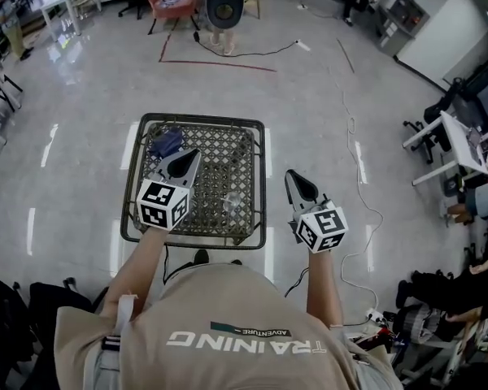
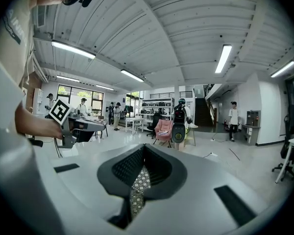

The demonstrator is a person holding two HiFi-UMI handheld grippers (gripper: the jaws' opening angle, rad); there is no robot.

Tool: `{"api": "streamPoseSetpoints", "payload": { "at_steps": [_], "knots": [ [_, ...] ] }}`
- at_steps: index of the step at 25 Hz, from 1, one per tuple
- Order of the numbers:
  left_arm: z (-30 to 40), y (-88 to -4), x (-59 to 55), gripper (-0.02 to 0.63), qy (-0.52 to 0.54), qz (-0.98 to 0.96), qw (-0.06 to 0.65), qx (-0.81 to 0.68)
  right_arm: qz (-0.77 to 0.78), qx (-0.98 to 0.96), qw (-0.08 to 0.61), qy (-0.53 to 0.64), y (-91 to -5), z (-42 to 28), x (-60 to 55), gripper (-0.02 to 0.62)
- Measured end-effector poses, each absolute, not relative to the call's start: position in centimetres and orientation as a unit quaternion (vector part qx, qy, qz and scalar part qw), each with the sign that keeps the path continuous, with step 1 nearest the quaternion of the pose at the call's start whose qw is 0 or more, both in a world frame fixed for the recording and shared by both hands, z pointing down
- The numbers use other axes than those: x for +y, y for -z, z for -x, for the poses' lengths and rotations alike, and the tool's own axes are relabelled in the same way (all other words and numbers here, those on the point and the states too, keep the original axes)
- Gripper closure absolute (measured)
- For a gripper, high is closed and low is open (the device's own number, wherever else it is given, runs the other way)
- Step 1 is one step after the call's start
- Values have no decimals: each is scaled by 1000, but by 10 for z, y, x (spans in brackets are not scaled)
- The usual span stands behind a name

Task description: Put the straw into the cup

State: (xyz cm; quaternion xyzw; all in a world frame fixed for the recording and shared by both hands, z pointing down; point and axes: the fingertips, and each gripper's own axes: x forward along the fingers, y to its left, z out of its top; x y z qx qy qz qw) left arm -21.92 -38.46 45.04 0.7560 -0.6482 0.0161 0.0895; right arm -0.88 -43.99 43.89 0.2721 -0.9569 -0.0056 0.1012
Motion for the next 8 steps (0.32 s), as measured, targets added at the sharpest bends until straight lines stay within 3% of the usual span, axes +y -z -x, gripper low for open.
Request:
{"api": "streamPoseSetpoints", "payload": {
  "at_steps": [8],
  "knots": [
    [229, -456, -386, 589, -25, -753, 84, -653, -278, -956, 97, 5, -439, 10, -443, 578]
  ]
}}
